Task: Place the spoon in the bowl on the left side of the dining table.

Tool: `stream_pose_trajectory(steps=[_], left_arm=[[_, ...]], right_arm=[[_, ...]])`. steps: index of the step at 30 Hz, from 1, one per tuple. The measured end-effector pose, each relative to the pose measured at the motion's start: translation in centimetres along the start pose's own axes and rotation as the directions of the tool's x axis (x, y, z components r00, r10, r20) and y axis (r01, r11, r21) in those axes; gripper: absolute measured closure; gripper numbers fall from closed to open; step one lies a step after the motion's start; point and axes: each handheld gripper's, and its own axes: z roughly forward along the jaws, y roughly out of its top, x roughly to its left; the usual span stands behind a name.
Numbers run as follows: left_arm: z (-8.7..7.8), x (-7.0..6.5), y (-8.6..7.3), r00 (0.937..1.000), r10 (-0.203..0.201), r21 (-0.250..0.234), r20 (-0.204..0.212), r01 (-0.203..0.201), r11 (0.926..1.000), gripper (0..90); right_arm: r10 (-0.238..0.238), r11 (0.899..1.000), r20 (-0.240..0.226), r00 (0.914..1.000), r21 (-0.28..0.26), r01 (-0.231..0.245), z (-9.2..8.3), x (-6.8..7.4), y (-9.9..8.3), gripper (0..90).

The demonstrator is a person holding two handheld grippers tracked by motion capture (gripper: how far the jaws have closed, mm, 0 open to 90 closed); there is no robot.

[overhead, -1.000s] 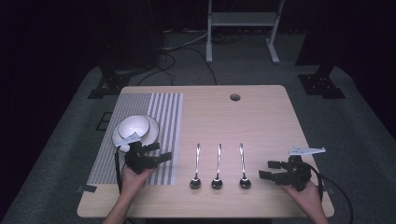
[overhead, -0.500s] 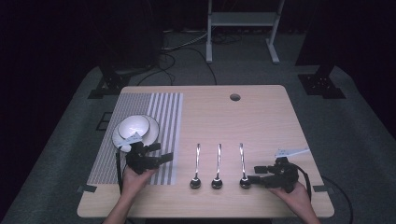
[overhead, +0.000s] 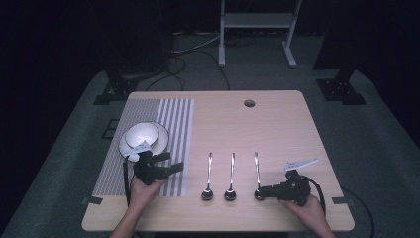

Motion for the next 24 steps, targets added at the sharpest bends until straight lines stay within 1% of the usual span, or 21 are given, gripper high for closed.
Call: stream_pose_trajectory(steps=[3,4,5,6,7,8,9,11,12,14,16,19,20,24], left_arm=[[0.1,0.0,0.0,1.0,0.001,0.005,-0.001,-0.001,1.0,2.7],[0.1,-0.1,0.0,1.0,0.0,0.006,-0.002,0.0,1.0,2.7],[0.1,-0.1,0.0,1.0,0.001,0.006,-0.002,-0.001,1.0,2.7],[0.1,-0.1,0.0,1.0,0.001,0.005,-0.002,-0.001,1.0,2.7],[0.1,-0.1,0.0,1.0,0.001,0.005,-0.003,-0.001,1.0,2.7],[0.1,-0.1,0.0,1.0,0.002,0.005,-0.004,-0.002,1.0,2.7],[0.1,0.0,0.0,1.0,0.001,0.004,-0.003,-0.001,1.0,2.7],[0.0,0.0,0.0,1.0,0.001,0.003,-0.003,-0.001,1.0,2.7],[0.0,0.0,0.0,1.0,0.001,0.003,-0.004,-0.001,1.0,2.7],[0.1,0.0,0.0,1.0,0.0,0.002,-0.003,0.0,1.0,2.7],[0.1,0.0,-0.1,1.0,-0.002,0.005,-0.003,0.002,1.0,2.7],[0.2,-0.1,-0.1,1.0,0.003,0.01,-0.001,-0.003,1.0,2.7],[0.3,-0.2,-0.1,1.0,-0.002,0.009,0.001,0.002,1.0,2.7],[0.5,-0.3,-0.1,1.0,0.006,0.014,0.003,-0.006,0.9999,2.7]], right_arm=[[0.007,1.0,-0.007,0.9999,0.028,-0.007,0.5,-0.2,-0.1,83.3],[0.019,0.999,-0.011,0.9997,0.043,-0.019,0.9,-0.4,-0.2,84.7],[0.019,0.999,-0.011,0.9997,0.043,-0.019,0.9,-0.4,-0.2,84.7],[0.039,0.997,-0.009,0.9992,0.065,-0.038,1.2,-0.7,-0.4,84.8],[0.039,0.997,-0.009,0.9992,0.065,-0.038,1.2,-0.7,-0.4,84.8],[0.062,0.995,-0.011,0.998,0.082,-0.061,1.6,-1.2,-0.5,86.0],[0.075,0.993,-0.011,0.9971,0.09,-0.074,1.7,-1.4,-0.6,86.4],[0.091,0.991,-0.01,0.9958,0.101,-0.09,1.9,-1.6,-0.7,89.0],[0.091,0.991,-0.01,0.9958,0.101,-0.09,1.9,-1.6,-0.7,89.0],[0.117,0.989,-0.016,0.993,0.096,-0.115,2.0,-1.9,-0.9,89.9],[0.128,0.988,-0.019,0.9916,0.087,-0.126,2.0,-1.9,-1.0,90.0],[0.128,0.989,-0.022,0.9915,0.081,-0.126,2.0,-2.0,-1.1,90.0],[0.128,0.989,-0.022,0.9915,0.081,-0.126,2.0,-2.0,-1.1,90.0],[0.144,0.987,-0.032,0.9891,0.08,-0.141,1.9,-2.1,-1.1,90.0]])
